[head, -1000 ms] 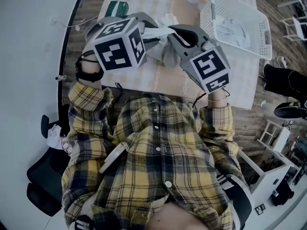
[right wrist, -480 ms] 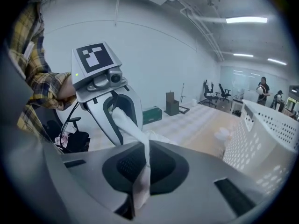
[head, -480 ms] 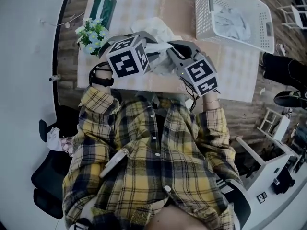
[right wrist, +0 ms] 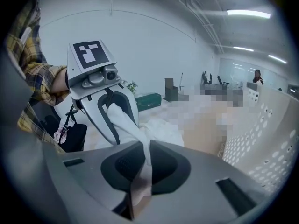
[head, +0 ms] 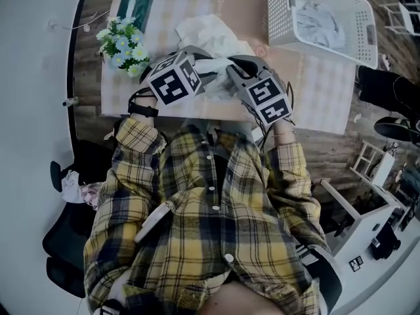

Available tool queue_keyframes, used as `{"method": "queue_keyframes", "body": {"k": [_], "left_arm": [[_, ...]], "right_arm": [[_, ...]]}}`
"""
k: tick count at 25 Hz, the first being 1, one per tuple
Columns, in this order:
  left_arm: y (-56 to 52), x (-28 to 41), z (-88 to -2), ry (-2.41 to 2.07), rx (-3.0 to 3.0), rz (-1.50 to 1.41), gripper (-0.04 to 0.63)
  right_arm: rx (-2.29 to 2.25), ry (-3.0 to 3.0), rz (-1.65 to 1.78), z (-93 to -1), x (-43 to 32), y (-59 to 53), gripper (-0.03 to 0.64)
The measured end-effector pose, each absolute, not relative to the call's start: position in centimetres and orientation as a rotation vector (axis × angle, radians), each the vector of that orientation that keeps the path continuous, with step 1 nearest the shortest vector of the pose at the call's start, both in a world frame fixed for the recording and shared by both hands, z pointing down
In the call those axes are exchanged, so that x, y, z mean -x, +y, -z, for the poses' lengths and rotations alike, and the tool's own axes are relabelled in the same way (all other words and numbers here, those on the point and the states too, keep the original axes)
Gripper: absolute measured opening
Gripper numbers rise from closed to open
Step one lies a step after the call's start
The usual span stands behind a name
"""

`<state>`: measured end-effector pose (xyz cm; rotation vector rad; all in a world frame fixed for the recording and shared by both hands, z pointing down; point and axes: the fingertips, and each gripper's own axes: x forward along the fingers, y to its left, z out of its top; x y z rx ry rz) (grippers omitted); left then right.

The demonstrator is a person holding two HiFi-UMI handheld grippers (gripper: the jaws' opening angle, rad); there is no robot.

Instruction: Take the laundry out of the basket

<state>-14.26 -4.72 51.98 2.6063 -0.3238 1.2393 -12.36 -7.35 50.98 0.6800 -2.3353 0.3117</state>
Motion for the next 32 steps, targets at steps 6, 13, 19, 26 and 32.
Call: {"method": "queue_keyframes", "body": {"k": [6,13,19,26,32], "left_arm": [[-5.0,14.7,-50.6,-0.349,-2.65,-1.263,0.236],[-5.7,15.0,-45.0,-0.407,-2.784,-1.19,0.253],[-6.4,13.2,-37.7,-0.511,-2.899,-0.72,0.25],[-6.5,10.1,-30.7,-0.632,-2.971,-0.286,0.161],[-6.0,6.8,-24.5,-0.735,-2.952,-0.009,0.023]], "right_arm": [[-0.678,-2.307,-0.289,-49.4,11.2,-7.1,0.122],[-0.79,-2.375,-0.328,-44.9,9.3,-7.5,0.14],[-0.957,-2.611,-0.422,-38.6,8.5,-7.7,0.135],[-1.105,-2.769,-0.283,-30.8,5.4,-7.4,0.052],[-1.17,-2.825,-0.215,-26.0,1.6,-6.5,0.002]]}}
